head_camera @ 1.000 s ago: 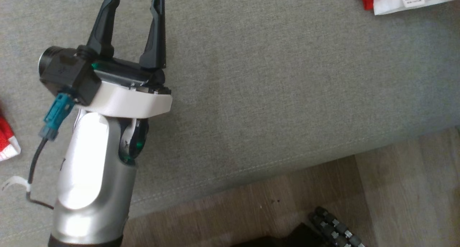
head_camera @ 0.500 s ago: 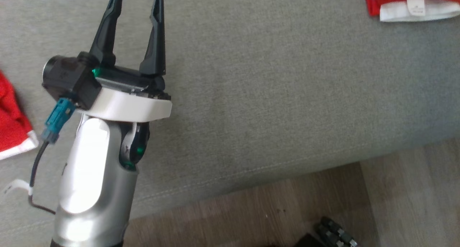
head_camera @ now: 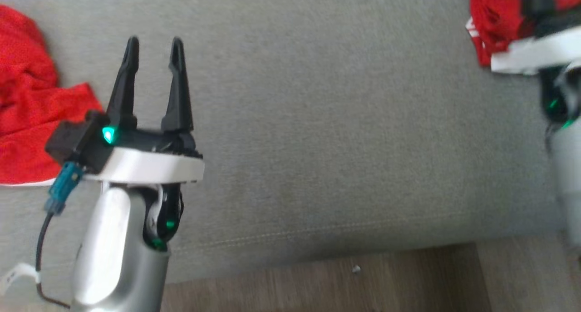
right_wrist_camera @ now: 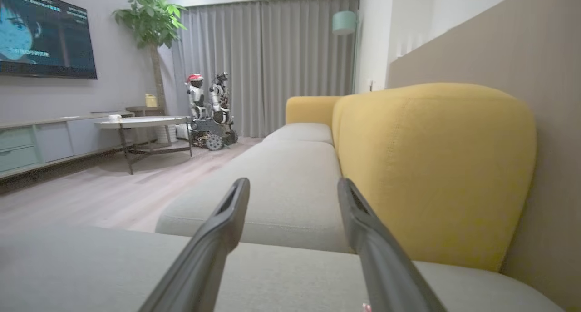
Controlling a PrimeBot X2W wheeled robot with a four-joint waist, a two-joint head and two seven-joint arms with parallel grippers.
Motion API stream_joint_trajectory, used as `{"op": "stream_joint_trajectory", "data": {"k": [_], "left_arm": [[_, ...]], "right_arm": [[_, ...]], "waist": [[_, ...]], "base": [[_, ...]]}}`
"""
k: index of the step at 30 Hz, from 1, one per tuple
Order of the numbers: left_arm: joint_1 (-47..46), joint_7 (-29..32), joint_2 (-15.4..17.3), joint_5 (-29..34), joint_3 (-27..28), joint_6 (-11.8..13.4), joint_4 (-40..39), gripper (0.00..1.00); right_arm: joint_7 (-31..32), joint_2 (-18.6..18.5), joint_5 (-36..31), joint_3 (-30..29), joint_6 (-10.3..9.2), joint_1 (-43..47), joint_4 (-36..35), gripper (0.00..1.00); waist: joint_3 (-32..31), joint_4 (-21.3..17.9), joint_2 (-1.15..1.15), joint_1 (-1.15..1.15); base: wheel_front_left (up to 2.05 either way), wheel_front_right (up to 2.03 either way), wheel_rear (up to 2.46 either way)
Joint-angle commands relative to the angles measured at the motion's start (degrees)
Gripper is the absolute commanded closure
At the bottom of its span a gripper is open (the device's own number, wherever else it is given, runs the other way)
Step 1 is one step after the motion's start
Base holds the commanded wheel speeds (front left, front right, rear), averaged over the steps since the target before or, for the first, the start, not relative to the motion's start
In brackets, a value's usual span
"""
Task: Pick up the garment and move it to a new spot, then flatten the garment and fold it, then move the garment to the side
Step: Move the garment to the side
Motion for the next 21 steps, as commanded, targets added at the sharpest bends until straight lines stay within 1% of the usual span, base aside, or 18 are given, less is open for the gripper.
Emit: {"op": "stream_joint_trajectory", "data": {"k": [1, 3, 7, 9, 14, 21], "left_arm": [[0.89, -0.28, 0.63, -0.89, 1.93, 0.25, -2.48, 0.0], [1.53, -0.28, 0.63, -1.24, 1.88, 0.21, -2.69, 0.0], [4.21, -0.28, 0.63, -1.95, 1.24, 0.22, -2.86, 0.0], [5.59, -0.28, 0.63, -2.29, 0.88, 0.44, -2.64, 0.0], [7.97, -0.28, 0.63, -1.4, -0.32, 0.61, -2.58, 0.0], [11.1, -0.28, 0.63, -1.14, -0.19, 1.23, -3.75, 0.0]], "right_arm": [[-0.48, 0.15, -1.06, 0.84, 0.19, 2.94, -3.86, 0.0], [-0.56, 0.52, -1.96, 0.94, 0.19, 4.58, -4.79, 0.0], [-0.8, 3.75, -3.88, -0.34, 0.19, 11.31, -7.61, 0.0], [-0.95, 4.78, -7.08, -0.89, 0.19, 14.12, -8.84, 0.0], [-1.24, 9.24, -12.9, -3.07, 0.19, 20.75, -11.95, 0.0], [-1.43, 14.8, -19.82, -6.32, 0.19, 27.87, -15.37, 0.0]], "waist": [[-2.98, 2.35, -0.01, 0.0], [-3.54, 2.69, -0.01, 0.0], [-5.68, 3.85, -0.01, 0.0], [-6.57, 4.14, -0.01, 0.0], [-8.19, 4.68, -0.01, 0.0], [-10.21, 4.26, -0.01, 0.0]], "base": [[0.0, 0.0, 0.0], [0.0, 0.0, 0.0], [0.0, 0.0, 0.0], [0.0, 0.0, 0.0], [0.0, 0.0, 0.0], [0.0, 0.0, 0.0]]}}
